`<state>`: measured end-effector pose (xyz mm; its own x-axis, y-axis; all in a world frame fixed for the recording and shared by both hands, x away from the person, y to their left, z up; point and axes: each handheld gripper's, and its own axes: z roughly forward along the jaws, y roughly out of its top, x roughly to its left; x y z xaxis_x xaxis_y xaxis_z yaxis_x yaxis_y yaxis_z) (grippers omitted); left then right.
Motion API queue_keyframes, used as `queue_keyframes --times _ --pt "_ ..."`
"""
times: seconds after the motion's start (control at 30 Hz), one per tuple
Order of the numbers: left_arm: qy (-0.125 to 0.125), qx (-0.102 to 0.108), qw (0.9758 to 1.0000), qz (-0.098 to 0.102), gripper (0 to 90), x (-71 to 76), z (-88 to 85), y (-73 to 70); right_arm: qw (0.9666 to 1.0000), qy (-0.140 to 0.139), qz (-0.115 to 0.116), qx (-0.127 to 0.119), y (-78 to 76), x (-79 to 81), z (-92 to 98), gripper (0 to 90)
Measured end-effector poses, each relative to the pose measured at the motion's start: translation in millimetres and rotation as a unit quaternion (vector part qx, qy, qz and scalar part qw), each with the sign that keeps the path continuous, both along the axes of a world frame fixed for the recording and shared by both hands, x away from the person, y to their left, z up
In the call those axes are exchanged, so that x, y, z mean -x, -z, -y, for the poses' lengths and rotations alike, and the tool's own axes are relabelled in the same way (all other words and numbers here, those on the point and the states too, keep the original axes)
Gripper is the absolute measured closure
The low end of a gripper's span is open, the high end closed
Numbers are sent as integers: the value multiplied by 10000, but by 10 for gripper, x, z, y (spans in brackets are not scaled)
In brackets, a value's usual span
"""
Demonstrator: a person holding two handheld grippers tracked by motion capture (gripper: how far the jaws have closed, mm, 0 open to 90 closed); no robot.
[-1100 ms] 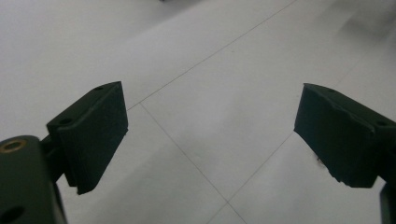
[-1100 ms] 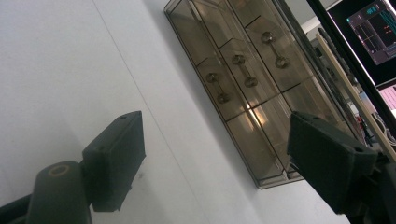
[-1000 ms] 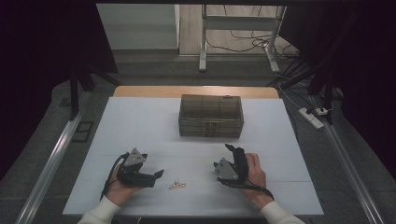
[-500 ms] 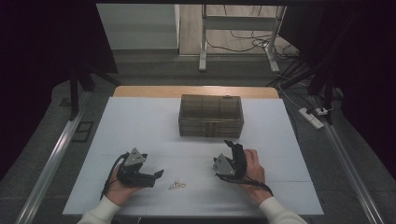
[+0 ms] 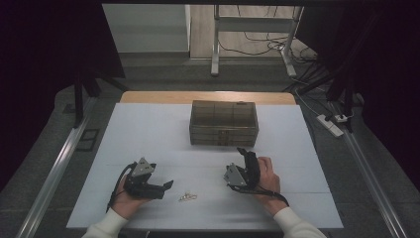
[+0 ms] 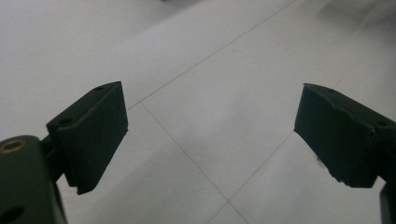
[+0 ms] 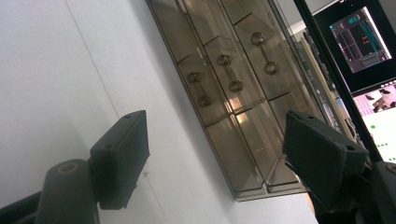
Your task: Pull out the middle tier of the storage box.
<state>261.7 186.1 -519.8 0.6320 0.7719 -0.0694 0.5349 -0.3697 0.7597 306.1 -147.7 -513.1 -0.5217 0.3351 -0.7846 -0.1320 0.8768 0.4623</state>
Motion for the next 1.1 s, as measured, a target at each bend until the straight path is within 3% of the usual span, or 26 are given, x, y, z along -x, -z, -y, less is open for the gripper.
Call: queue_keyframes --times 0.2,0.37,1.1 --pt "9 -9 10000 -2 96 0 5 5 10000 29 56 -73 -6 -34 -11 227" --pt "3 -6 10000 -6 96 -1 3 5 9999 40 158 17 -11 -59 -32 228" --pt "16 -24 10000 -11 96 -1 7 9 9997 24 217 78 34 -170 -84 234"
